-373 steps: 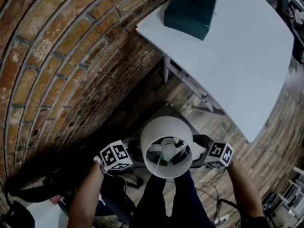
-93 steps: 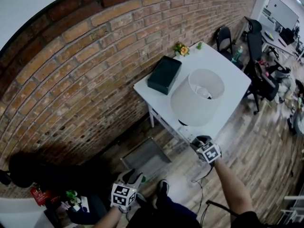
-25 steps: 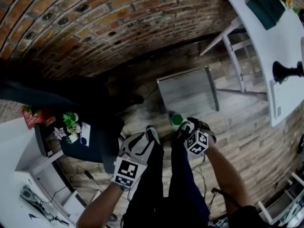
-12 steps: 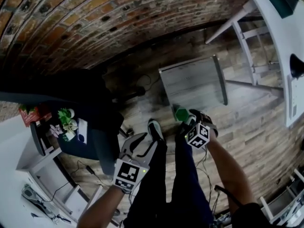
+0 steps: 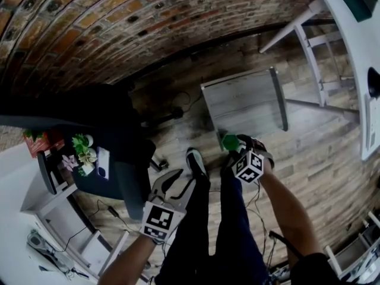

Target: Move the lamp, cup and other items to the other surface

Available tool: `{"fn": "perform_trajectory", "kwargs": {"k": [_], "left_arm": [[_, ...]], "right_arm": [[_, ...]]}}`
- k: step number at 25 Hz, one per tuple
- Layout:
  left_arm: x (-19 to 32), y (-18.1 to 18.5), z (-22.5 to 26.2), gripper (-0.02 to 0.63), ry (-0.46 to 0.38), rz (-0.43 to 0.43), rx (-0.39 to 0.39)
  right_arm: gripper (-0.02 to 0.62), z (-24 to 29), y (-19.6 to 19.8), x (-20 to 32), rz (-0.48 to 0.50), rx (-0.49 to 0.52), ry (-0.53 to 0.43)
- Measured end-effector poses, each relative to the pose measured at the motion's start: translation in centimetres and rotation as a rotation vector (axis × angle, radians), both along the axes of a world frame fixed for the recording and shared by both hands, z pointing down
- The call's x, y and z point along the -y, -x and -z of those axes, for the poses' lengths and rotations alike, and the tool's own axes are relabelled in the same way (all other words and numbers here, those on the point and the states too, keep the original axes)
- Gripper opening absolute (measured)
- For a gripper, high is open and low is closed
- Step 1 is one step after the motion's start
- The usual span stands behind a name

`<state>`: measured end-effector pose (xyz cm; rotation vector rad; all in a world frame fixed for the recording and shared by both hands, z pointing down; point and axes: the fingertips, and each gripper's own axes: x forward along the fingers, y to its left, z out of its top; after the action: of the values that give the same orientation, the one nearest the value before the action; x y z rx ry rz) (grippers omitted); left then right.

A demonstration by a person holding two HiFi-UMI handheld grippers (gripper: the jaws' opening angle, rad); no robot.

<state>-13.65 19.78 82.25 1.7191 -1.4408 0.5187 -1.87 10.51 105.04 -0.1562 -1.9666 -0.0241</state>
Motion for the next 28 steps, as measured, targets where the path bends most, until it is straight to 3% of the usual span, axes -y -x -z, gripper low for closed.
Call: {"fn": "perform_trajectory", "kwargs": {"k": [14,23,28], "left_arm": [[0.5,-0.4,0.0,0.150,-0.005,-0.008,-0.001],[2.7,-0.2,5.9,0.150,-0.059,-0.038,0.031],[3.8,0.0,9.7,0.150,-0.089,-0.033,0.024]], "right_arm": [[0.250,1.7,0.6,1.6,-0.111,0.065,0.006],[0.249,9.6,-0.3,3.6,-0.192,0.108,0.025],[0.247,16.3,-1.0,6.3,-0.313,0.149,0.002]]}}
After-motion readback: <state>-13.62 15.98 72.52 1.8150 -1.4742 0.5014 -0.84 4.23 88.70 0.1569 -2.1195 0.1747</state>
